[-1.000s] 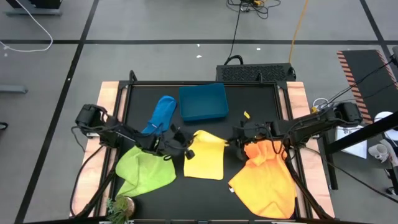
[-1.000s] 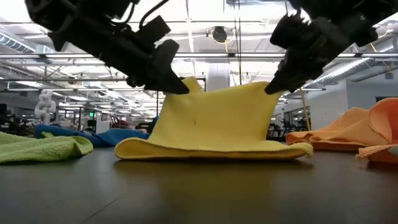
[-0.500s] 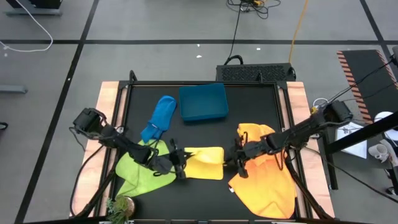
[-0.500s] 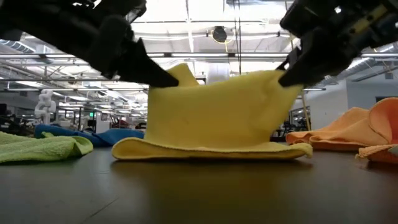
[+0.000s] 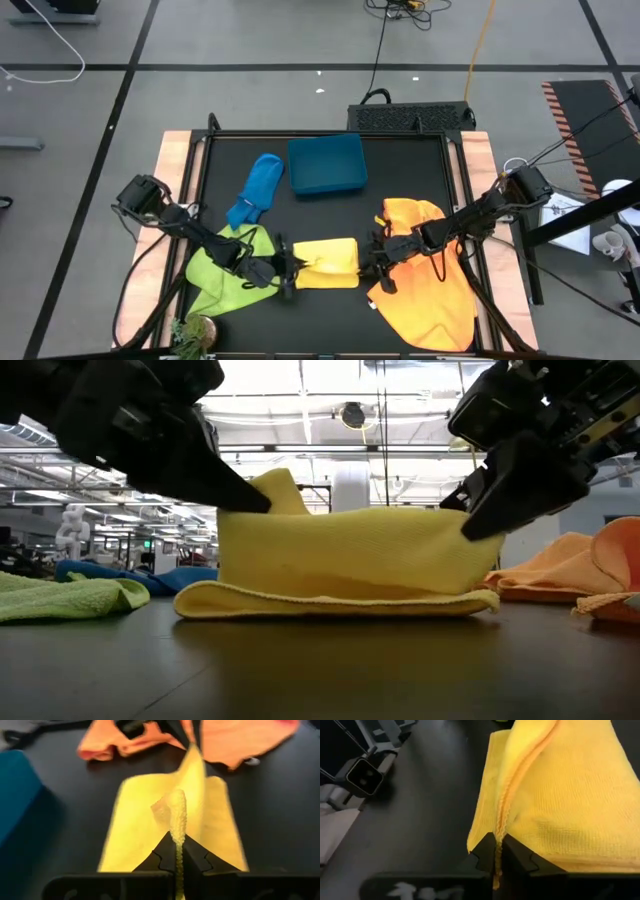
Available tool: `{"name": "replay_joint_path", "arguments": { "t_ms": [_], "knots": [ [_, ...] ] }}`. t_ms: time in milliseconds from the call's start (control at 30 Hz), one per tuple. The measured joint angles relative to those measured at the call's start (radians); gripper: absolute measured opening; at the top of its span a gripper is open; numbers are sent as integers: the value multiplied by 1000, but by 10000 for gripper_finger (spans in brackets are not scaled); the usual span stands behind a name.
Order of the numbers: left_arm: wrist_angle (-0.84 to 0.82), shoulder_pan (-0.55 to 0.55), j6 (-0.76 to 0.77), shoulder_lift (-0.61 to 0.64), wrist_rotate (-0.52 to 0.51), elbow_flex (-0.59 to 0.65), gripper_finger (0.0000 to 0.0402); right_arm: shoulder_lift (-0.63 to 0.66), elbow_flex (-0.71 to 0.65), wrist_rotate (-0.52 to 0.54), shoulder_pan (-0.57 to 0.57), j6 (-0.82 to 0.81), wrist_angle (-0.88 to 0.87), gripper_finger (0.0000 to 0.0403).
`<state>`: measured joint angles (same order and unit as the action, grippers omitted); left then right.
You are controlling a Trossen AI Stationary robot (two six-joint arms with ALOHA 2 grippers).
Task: Fold microfiber towels
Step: Fold the yellow microfiber cloth, then put the folded yellow microfiber cloth into the blue bin
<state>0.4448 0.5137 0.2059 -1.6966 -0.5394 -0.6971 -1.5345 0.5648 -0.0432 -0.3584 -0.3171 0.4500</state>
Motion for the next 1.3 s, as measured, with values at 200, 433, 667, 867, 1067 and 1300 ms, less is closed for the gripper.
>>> {"name": "replay_joint_path", "arguments": {
  "t_ms": [200,433,667,867,1067,1300],
  "knots": [
    [-4,0,8,0,109,0,22,0,0,-54,-5,5,32,67],
    [-22,-5,13,0,122,0,65,0,0,-91,-4,12,63,129],
    [-25,-4,85,0,174,0,107,0,0,-58,17,24,62,152],
    [-25,0,167,11,325,-17,128,0,0,-58,54,27,59,151],
    [-30,-11,277,11,294,-19,129,0,0,-55,107,42,58,153],
    [-110,-123,460,11,289,-19,129,0,0,-10,200,39,46,154]
  ]
}}
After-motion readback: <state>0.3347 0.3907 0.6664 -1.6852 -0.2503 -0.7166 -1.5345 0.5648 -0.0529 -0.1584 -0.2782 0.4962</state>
